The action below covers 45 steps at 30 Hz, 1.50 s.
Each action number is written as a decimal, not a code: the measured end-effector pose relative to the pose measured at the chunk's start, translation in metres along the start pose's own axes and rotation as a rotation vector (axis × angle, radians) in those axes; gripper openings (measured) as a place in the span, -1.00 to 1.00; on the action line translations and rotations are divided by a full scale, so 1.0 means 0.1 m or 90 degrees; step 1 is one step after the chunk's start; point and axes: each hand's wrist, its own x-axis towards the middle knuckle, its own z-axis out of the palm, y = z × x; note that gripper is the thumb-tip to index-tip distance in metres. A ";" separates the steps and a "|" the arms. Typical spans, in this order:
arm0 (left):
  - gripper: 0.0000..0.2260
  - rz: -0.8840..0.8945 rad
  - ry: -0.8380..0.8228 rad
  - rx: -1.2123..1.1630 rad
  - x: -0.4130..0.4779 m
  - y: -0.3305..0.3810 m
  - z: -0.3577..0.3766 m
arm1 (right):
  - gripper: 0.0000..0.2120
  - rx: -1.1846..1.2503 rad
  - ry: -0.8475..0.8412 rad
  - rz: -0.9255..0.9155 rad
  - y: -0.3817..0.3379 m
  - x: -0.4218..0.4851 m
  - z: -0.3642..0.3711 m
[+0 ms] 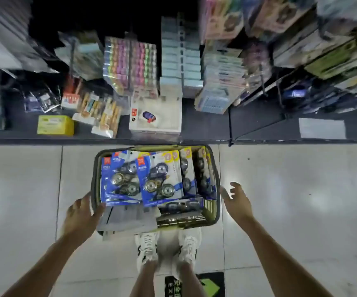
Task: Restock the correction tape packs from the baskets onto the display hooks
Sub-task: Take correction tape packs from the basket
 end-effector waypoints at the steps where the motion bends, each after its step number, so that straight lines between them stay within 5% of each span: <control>1: -0.44 -0.013 0.014 -0.023 0.11 0.00 0.12 | -0.44 0.015 -0.017 0.012 0.04 0.15 0.12; 5: -0.37 -0.104 0.058 -0.070 0.60 -0.05 0.52 | -0.39 0.050 -0.059 0.013 0.17 0.66 0.49; 8: -0.31 -0.153 0.070 -0.103 0.93 -0.22 0.77 | -0.53 0.100 -0.051 0.006 0.29 0.90 0.69; 18: -0.67 -0.212 0.018 -0.371 1.21 -0.38 0.83 | -0.80 0.178 -0.012 0.010 0.36 1.12 0.89; 26: -0.61 -0.203 -0.012 -0.384 1.03 -0.33 0.72 | -0.78 0.277 -0.048 0.086 0.37 0.95 0.62; 38: -0.61 -0.045 -0.004 -0.222 -0.43 0.70 -0.32 | -0.68 0.391 0.035 0.209 0.79 -0.98 -0.88; 45: -0.59 0.137 -0.062 -0.158 -1.53 1.92 -1.16 | -0.82 0.540 0.182 0.231 0.89 -2.67 -2.10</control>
